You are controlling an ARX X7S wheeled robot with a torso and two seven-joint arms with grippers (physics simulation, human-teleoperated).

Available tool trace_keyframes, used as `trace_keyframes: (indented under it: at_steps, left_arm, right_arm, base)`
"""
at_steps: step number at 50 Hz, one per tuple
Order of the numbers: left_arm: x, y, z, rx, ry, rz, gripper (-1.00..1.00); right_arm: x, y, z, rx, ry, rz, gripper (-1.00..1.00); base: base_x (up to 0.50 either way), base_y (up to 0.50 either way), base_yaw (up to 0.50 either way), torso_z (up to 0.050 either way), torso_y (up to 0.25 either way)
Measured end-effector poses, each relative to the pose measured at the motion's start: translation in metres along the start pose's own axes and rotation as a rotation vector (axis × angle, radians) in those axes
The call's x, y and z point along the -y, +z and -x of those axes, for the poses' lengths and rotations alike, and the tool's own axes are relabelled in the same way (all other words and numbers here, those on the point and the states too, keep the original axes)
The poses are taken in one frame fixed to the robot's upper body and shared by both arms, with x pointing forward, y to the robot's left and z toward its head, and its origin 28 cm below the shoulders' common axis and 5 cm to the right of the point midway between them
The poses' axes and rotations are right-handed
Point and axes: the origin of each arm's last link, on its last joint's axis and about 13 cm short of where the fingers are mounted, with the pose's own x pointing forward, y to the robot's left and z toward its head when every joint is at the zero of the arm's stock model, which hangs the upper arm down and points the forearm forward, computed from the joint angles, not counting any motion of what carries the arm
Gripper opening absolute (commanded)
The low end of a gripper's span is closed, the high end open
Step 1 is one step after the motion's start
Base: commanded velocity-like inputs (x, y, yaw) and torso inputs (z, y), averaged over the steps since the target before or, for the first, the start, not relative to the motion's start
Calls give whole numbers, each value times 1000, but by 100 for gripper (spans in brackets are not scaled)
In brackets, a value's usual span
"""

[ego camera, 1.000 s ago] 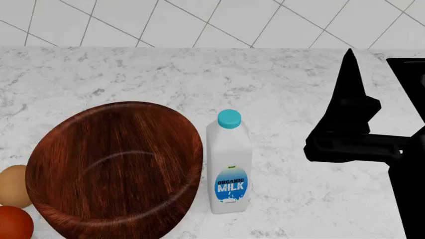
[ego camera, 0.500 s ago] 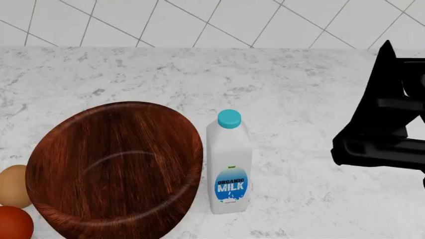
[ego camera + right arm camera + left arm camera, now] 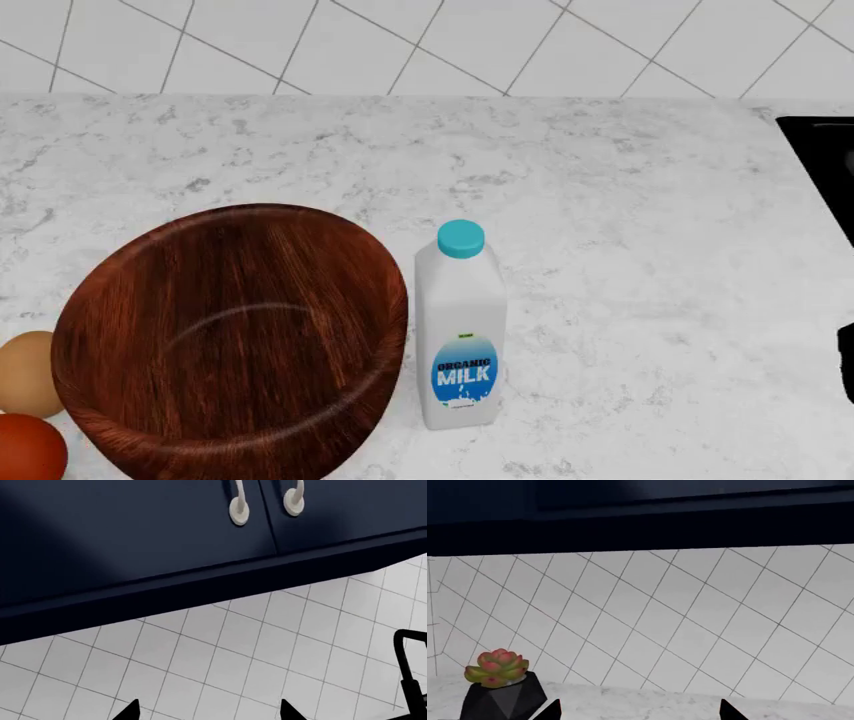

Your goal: Place the eggs and milk next to the bowl.

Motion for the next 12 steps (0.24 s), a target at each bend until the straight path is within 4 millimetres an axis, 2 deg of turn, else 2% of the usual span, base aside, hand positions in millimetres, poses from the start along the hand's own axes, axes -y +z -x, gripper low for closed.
trace_keyframes:
  at_steps: [12]
  left_arm:
    - [-7, 4, 16, 36, 48, 25, 100]
  right_arm:
    - [8, 12, 23, 44, -47, 6, 100]
  base:
    - [0, 0, 0, 0, 0]
